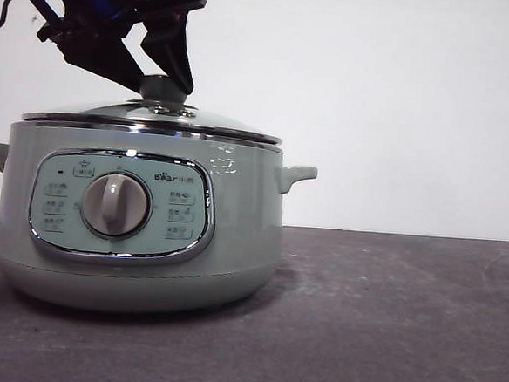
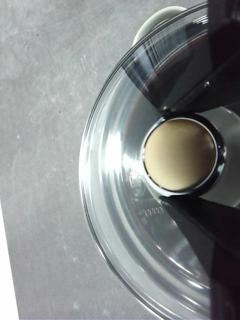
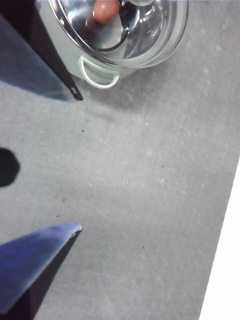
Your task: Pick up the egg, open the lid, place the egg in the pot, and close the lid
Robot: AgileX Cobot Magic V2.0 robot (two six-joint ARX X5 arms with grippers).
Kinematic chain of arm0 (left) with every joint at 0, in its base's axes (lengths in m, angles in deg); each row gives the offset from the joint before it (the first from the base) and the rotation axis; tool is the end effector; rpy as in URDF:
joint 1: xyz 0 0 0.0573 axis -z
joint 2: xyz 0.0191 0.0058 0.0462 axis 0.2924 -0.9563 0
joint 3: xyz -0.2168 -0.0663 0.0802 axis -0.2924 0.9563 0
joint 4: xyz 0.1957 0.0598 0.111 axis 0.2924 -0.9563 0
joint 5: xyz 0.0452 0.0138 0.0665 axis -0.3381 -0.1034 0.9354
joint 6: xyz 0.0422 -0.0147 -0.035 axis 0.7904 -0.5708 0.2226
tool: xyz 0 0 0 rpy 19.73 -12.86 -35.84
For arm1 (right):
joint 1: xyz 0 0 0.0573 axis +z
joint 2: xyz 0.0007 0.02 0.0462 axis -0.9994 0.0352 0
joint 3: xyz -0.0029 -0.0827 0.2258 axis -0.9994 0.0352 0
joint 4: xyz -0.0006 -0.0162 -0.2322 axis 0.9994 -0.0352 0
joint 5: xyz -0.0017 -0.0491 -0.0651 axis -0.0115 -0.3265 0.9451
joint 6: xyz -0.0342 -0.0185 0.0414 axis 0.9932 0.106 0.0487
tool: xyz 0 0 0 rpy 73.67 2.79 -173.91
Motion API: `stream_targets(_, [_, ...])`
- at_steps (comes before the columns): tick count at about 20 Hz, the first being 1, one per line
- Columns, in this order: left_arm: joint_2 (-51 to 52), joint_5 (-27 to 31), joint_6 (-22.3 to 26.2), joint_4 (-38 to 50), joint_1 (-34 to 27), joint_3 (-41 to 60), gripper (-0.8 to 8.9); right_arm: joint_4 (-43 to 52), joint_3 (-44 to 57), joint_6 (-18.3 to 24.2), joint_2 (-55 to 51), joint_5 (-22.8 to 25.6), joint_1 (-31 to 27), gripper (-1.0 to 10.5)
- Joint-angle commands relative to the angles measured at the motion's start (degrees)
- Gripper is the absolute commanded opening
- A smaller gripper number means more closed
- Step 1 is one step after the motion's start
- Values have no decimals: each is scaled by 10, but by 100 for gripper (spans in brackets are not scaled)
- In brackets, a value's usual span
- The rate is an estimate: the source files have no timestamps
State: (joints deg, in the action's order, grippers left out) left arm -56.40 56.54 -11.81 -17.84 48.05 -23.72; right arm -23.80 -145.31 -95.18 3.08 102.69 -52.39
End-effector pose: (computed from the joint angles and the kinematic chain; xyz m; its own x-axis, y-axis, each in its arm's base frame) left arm 0.2428 -0.1425 0.2692 0.7898 -0.3625 -0.4948 0.3740 0.9240 -0.0798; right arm 0.1517 0.0934 0.4399 0.7698 0.1050 -0.6296 -0.2482 0.9580 -0.1437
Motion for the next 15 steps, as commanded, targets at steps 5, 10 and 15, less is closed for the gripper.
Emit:
stream_targets(5, [1,-1,-23,-35,13,9,-9,4,0,-4,-1,3,0,406])
stream_targets(10, [1,0,-25,-52,16,9,-9,5,0,-4,-1,3,0,406])
stream_targets(15, [1,2,-23,-66,16,9,-9,6,0,-5,-1,3,0,406])
